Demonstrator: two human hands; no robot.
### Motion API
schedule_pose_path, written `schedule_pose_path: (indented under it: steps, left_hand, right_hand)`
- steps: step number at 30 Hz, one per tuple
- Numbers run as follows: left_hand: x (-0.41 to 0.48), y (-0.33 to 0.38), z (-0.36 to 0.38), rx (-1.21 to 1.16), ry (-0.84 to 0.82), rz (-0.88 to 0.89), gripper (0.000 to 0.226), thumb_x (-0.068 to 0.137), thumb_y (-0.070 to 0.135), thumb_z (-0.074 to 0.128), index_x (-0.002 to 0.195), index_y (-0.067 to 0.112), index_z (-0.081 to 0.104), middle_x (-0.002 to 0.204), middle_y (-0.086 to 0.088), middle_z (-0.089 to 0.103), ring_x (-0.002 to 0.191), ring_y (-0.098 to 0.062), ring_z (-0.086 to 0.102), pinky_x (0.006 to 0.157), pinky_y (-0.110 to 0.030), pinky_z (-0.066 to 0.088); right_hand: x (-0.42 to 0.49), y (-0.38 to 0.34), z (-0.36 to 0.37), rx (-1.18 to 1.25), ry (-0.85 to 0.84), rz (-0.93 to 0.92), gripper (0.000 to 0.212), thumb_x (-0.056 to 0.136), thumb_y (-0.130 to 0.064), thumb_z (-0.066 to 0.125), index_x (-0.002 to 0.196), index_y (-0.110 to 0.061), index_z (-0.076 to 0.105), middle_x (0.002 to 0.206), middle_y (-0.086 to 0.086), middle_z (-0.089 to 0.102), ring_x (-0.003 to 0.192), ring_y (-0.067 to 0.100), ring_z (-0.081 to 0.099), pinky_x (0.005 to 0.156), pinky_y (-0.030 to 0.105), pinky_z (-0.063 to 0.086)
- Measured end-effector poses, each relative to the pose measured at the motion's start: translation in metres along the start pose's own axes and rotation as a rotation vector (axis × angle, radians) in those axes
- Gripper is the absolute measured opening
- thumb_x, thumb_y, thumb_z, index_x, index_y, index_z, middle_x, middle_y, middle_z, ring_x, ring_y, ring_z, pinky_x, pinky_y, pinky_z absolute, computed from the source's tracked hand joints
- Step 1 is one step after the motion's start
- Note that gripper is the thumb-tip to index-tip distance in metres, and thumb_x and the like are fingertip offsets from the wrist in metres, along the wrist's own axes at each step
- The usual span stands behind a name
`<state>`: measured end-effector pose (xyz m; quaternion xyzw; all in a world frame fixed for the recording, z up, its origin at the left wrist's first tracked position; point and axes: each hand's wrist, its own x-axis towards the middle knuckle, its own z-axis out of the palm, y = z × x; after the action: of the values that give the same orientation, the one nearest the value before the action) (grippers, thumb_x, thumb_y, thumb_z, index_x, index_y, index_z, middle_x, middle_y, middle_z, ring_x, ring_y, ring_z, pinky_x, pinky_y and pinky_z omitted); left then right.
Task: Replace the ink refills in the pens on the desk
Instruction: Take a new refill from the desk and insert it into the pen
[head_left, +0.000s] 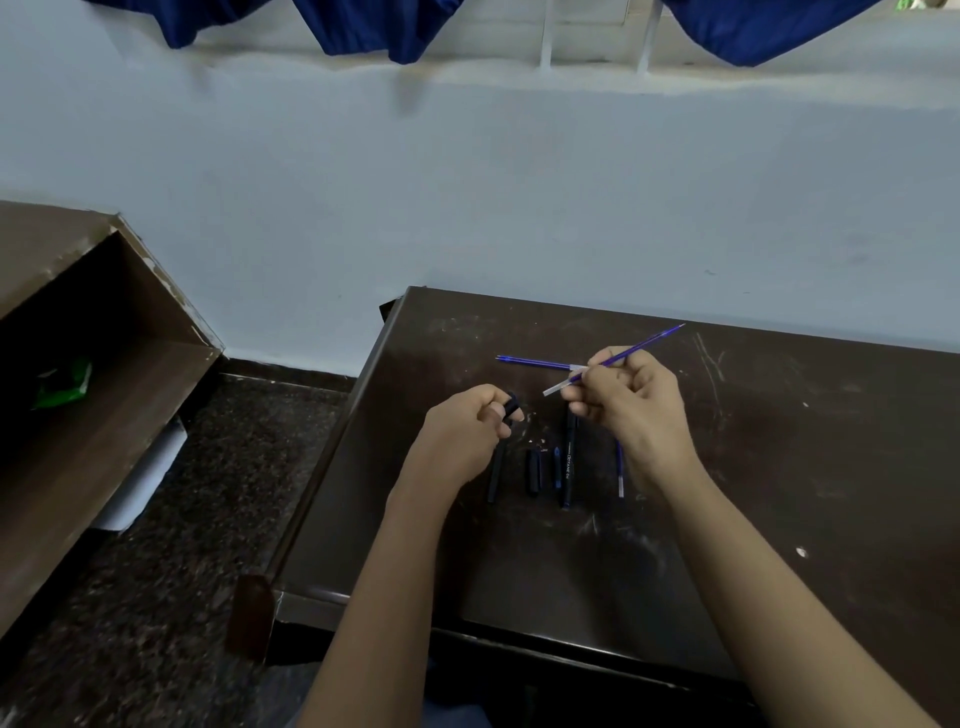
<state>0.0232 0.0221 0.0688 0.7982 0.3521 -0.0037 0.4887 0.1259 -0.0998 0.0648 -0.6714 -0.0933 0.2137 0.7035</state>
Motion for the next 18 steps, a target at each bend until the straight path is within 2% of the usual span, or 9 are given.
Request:
schedule_pose_path:
  steps: [7, 10, 15, 18]
  left_hand:
    - [0.000, -0.003, 0.001, -0.016, 0.014, 0.007, 0.028, 0.099, 0.020, 0.039, 0.086, 0.028, 0.061, 0.095, -0.002, 0.069, 0.097, -0.018, 0.064, 0.084, -0.031, 0.047]
    - [0.001, -0.004, -0.001, -0.016, 0.022, 0.008, 0.028, 0.100, 0.019, 0.038, 0.086, 0.027, 0.060, 0.097, -0.004, 0.069, 0.098, -0.019, 0.063, 0.086, -0.031, 0.048]
    - [-0.001, -0.001, -0.002, 0.001, 0.012, 0.008, 0.027, 0.101, 0.017, 0.037, 0.090, 0.024, 0.060, 0.101, -0.007, 0.068, 0.101, -0.020, 0.062, 0.080, -0.025, 0.044]
    - [0.000, 0.001, -0.002, -0.001, -0.002, 0.012, 0.026, 0.101, 0.016, 0.037, 0.094, 0.022, 0.060, 0.103, -0.008, 0.068, 0.102, -0.021, 0.062, 0.083, -0.028, 0.045]
  right_hand:
    - [0.001, 0.004, 0.015, -0.075, -0.118, -0.016, 0.010, 0.088, 0.000, 0.056, 0.090, -0.009, 0.059, 0.078, 0.014, 0.069, 0.068, 0.017, 0.066, 0.061, 0.025, 0.053]
    - [0.001, 0.005, 0.019, -0.116, -0.115, -0.052, 0.010, 0.087, -0.001, 0.057, 0.090, -0.010, 0.060, 0.080, 0.016, 0.071, 0.070, 0.019, 0.067, 0.062, 0.027, 0.053]
    - [0.005, 0.006, 0.017, -0.181, -0.127, -0.081, 0.009, 0.086, -0.004, 0.060, 0.089, -0.012, 0.062, 0.081, 0.013, 0.073, 0.072, 0.018, 0.069, 0.063, 0.027, 0.052]
    - [0.008, 0.007, 0.016, -0.219, -0.118, -0.090, 0.008, 0.085, -0.006, 0.062, 0.091, -0.012, 0.063, 0.082, 0.013, 0.073, 0.075, 0.020, 0.070, 0.066, 0.028, 0.053]
